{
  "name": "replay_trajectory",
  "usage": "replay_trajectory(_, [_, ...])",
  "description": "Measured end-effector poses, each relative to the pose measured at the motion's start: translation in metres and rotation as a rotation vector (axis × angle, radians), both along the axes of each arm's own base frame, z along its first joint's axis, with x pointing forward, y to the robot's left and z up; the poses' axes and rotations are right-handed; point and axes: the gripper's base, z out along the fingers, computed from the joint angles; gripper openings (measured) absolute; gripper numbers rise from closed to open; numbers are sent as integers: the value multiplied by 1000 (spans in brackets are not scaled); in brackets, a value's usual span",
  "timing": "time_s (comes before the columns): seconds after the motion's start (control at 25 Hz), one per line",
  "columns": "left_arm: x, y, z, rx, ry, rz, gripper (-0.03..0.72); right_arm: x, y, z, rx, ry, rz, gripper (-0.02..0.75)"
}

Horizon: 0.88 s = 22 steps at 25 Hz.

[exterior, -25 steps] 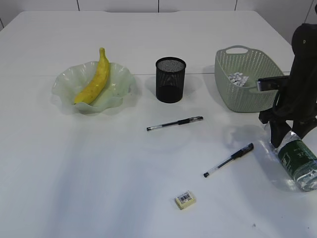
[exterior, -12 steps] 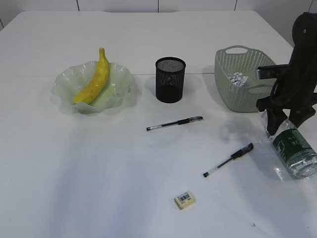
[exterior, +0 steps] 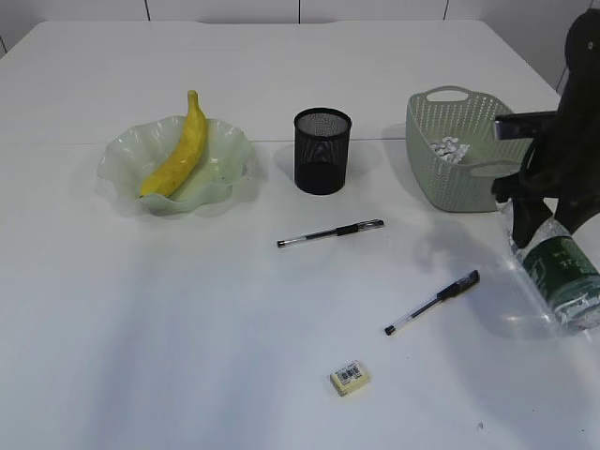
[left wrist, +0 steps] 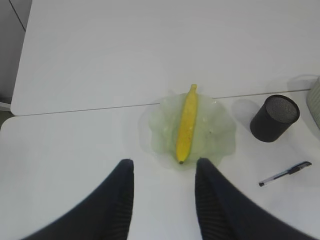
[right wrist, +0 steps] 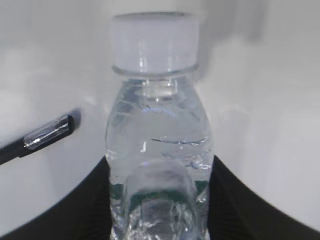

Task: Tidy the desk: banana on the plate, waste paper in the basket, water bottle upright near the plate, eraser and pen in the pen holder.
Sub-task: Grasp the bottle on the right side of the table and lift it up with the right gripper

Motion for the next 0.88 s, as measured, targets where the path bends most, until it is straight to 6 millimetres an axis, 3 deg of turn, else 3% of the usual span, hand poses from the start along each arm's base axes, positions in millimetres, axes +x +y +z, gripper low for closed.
replay_trajectory(0.24, [0, 0, 0, 0, 0, 0, 286, -9, 0, 27, -1, -55, -2, 360])
replay_trajectory(0.6, [0, 0, 0, 0, 0, 0, 286, -42, 1, 38, 1, -24, -10, 360])
replay_trajectory(0.88, [0, 0, 0, 0, 0, 0, 286, -59, 5, 77, 33, -123, -23, 360])
